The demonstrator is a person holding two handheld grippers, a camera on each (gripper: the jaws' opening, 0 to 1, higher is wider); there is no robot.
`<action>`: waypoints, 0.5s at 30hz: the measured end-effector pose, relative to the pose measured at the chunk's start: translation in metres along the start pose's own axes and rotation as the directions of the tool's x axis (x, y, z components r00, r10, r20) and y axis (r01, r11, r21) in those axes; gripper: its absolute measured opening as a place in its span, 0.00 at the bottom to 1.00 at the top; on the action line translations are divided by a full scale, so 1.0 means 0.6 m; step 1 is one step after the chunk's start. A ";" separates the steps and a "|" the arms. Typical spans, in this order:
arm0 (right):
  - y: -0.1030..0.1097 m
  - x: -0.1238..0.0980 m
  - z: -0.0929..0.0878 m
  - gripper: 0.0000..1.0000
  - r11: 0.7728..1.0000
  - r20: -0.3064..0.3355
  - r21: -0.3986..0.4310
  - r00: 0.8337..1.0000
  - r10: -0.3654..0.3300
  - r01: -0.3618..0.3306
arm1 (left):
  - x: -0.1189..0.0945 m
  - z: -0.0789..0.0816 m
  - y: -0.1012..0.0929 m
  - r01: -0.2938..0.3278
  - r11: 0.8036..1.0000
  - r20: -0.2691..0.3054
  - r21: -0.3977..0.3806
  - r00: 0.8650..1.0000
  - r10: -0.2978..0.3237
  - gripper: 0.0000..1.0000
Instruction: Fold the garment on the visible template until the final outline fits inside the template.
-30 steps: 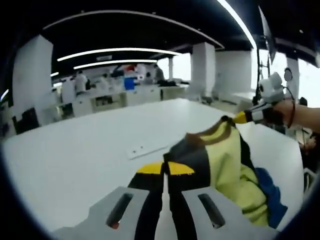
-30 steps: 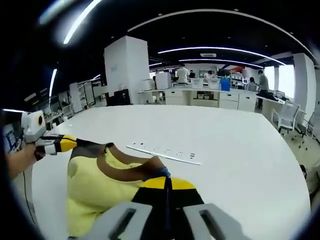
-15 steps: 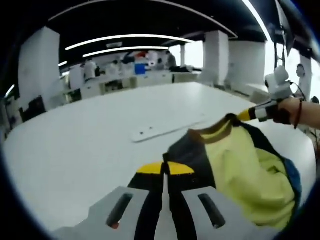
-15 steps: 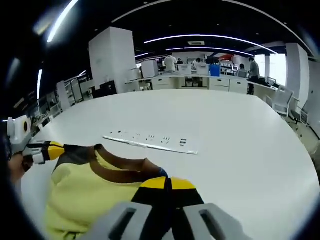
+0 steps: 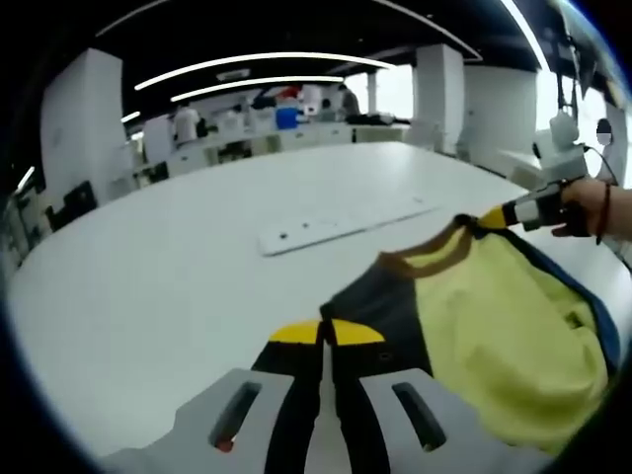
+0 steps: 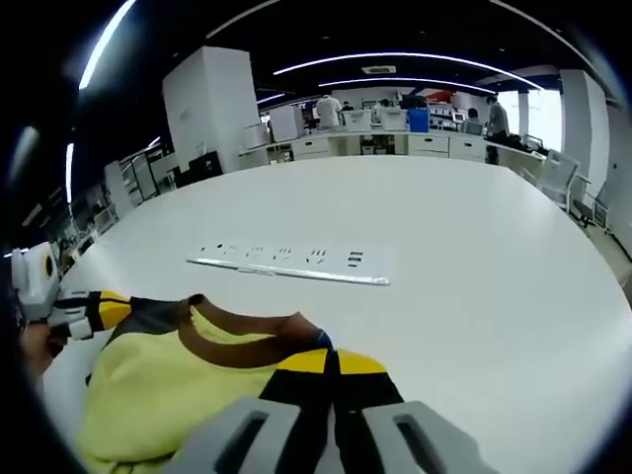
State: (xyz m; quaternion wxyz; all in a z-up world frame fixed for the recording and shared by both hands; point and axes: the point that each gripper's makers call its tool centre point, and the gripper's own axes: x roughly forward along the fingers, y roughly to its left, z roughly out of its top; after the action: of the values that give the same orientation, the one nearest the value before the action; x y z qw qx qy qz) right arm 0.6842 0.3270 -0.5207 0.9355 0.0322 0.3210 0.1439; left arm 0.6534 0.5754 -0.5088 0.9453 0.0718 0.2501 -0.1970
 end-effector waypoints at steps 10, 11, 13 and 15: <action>0.017 -0.040 0.023 0.25 0.998 0.005 0.051 1.000 0.023 -0.023 | -0.040 0.038 0.003 0.013 1.000 0.055 -0.014 0.998 -0.012 0.18; 0.021 -0.045 0.022 0.30 0.998 -0.001 0.058 0.999 0.033 -0.032 | -0.047 0.041 -0.001 0.022 1.000 0.061 -0.013 0.998 -0.021 0.21; 0.034 -0.058 0.017 0.40 0.997 -0.023 0.060 0.998 0.056 -0.054 | -0.058 0.042 -0.005 0.030 1.000 0.063 -0.009 0.998 -0.029 0.30; 0.046 -0.073 0.013 0.44 0.997 -0.033 0.042 0.997 0.070 -0.069 | -0.069 0.041 -0.009 0.041 0.999 0.068 0.002 0.997 -0.042 0.35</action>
State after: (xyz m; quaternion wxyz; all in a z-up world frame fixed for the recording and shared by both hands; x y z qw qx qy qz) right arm 0.6491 0.3406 -0.4846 0.9234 0.0602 0.3387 0.1703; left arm 0.6293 0.5786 -0.4669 0.9490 0.0601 0.2189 -0.2190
